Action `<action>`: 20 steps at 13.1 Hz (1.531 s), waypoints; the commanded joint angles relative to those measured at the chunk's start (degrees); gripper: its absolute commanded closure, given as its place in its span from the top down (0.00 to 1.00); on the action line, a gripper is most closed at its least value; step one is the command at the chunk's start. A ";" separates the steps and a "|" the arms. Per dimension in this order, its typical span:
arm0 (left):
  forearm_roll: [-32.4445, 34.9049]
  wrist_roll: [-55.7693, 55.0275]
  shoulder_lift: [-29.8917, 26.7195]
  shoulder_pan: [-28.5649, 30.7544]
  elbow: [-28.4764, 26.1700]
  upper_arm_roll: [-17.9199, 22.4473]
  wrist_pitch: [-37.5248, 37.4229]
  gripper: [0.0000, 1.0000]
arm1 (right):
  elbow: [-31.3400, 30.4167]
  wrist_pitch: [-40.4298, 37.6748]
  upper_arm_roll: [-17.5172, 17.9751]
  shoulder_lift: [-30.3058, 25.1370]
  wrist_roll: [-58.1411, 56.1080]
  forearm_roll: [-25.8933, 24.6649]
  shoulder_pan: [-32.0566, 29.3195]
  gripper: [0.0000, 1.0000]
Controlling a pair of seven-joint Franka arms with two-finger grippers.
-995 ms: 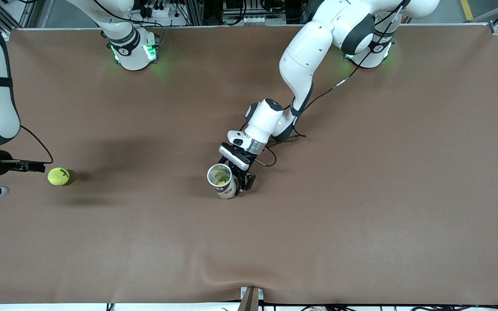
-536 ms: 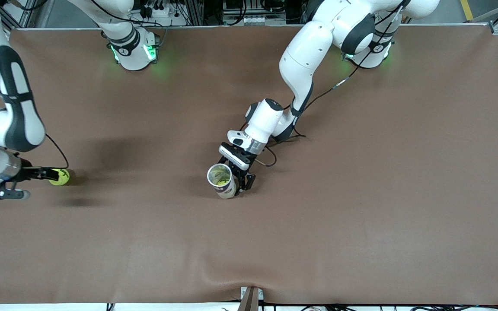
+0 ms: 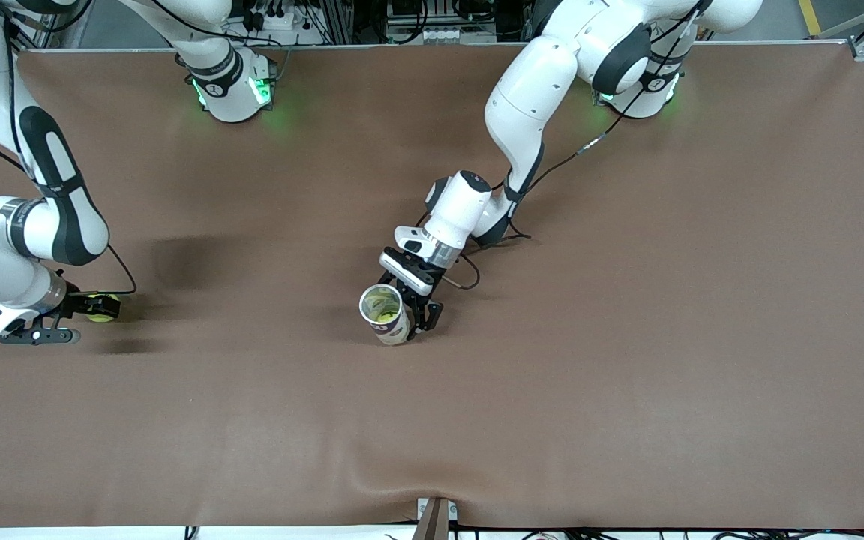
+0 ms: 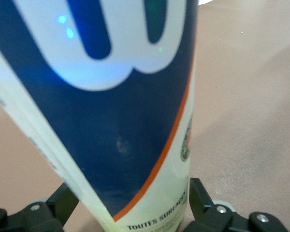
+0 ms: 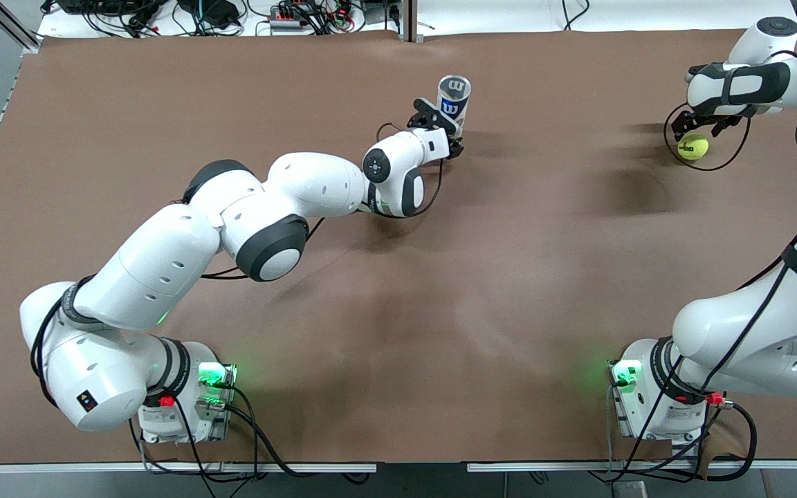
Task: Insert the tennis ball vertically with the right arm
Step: 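Reach the right gripper to the second tennis ball and grasp it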
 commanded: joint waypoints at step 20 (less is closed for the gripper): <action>-1.35 -0.26 -4.73 0.03 -2.41 -1.17 0.43 1.00 | 10.12 -32.03 1.55 -10.80 7.88 3.25 10.76 0.00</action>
